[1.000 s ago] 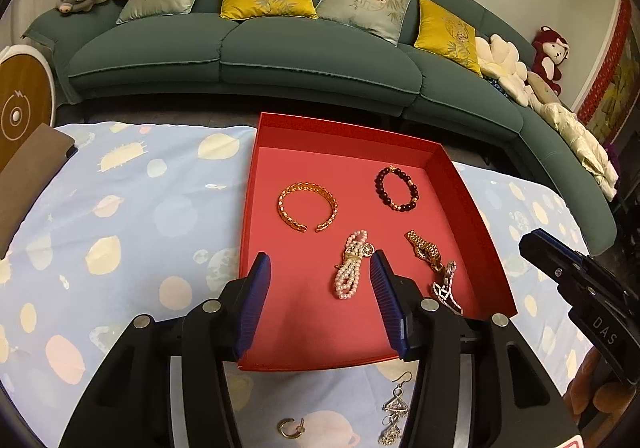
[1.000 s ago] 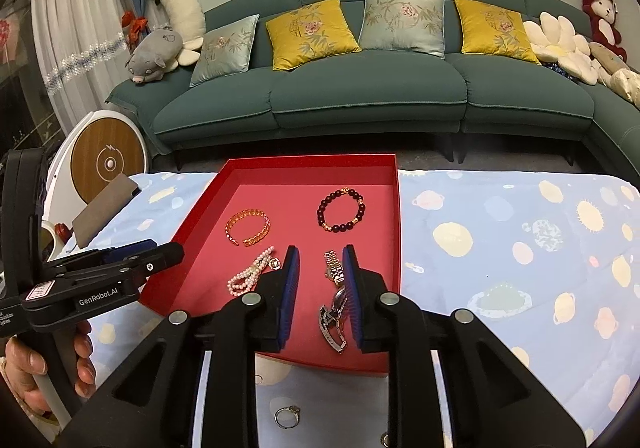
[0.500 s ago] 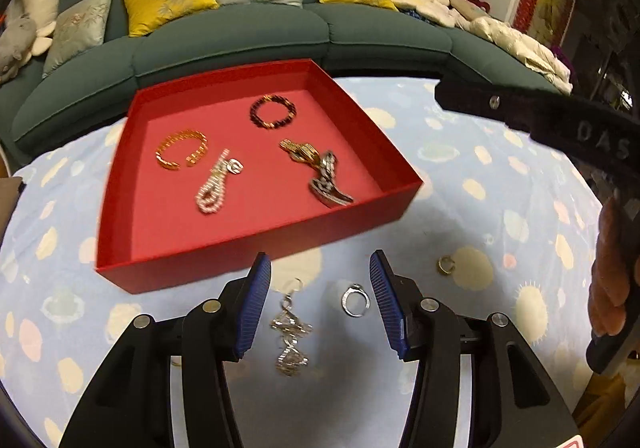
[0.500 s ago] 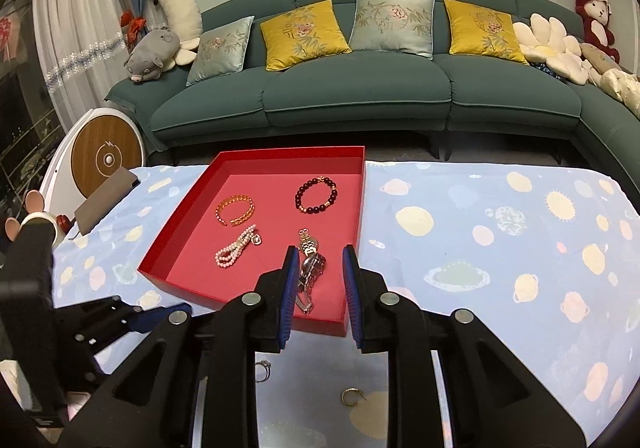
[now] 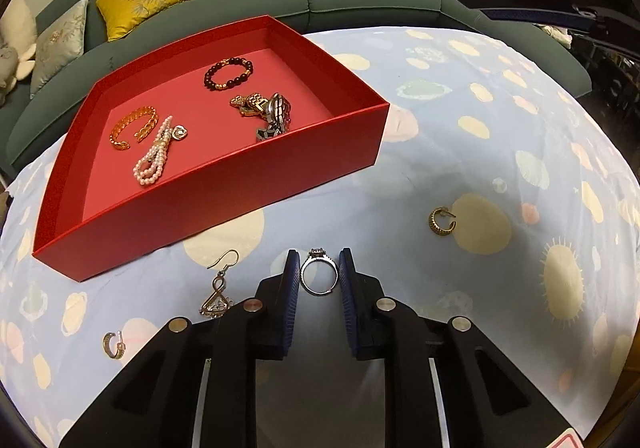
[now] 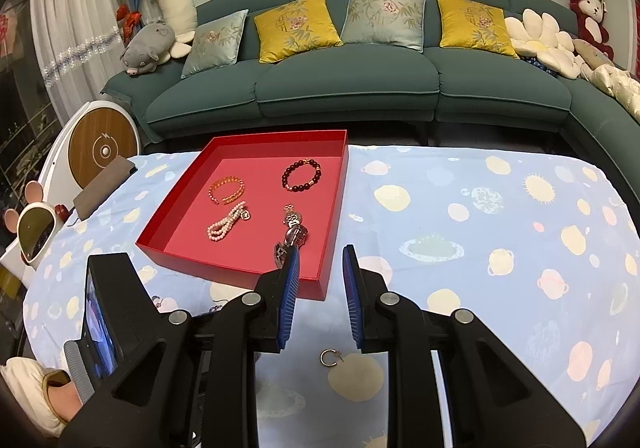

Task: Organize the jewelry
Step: 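Lower the right gripper onto the silver drop earring and close it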

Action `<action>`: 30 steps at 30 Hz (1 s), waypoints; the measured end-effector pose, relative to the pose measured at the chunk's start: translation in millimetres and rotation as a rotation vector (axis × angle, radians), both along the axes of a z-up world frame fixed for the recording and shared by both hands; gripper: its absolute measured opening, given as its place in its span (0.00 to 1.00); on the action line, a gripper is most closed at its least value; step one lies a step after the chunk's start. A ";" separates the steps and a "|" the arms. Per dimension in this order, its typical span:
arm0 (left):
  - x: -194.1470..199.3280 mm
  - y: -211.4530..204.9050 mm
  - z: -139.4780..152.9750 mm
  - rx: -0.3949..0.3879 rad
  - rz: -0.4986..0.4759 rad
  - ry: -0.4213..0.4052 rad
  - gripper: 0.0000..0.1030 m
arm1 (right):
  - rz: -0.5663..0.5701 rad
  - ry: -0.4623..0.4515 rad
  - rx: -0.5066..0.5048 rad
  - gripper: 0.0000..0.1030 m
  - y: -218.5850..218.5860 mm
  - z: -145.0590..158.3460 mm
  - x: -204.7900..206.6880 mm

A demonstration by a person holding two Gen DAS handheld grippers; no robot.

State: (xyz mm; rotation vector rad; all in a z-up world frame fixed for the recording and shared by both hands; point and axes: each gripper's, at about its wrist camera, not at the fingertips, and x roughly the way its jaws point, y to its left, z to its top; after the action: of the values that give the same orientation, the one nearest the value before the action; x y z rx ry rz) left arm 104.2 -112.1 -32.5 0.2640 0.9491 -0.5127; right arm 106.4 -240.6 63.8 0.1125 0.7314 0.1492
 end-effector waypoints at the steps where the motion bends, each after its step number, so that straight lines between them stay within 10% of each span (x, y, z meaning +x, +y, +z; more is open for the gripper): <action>1: 0.1 1.6 2.2 -0.010 0.002 0.007 0.17 | 0.002 -0.001 0.002 0.21 1.0 0.1 0.0; 10: 41.3 60.8 73.4 -0.126 0.189 -0.124 0.17 | 0.017 0.001 0.001 0.21 14.4 0.3 6.9; 17: 72.4 101.8 67.0 -0.122 0.325 -0.105 0.18 | 0.074 0.059 -0.029 0.21 36.3 -20.9 4.2; 30: 42.6 108.9 61.3 -0.102 0.288 -0.053 0.19 | 0.243 0.150 -0.031 0.21 93.9 -53.3 -1.9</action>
State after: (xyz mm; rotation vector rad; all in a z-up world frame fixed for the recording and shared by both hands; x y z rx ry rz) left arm 146.8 -3.1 28.8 0.0469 0.8887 -0.2865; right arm 104.5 -146.7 10.5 0.0051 0.8960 0.3639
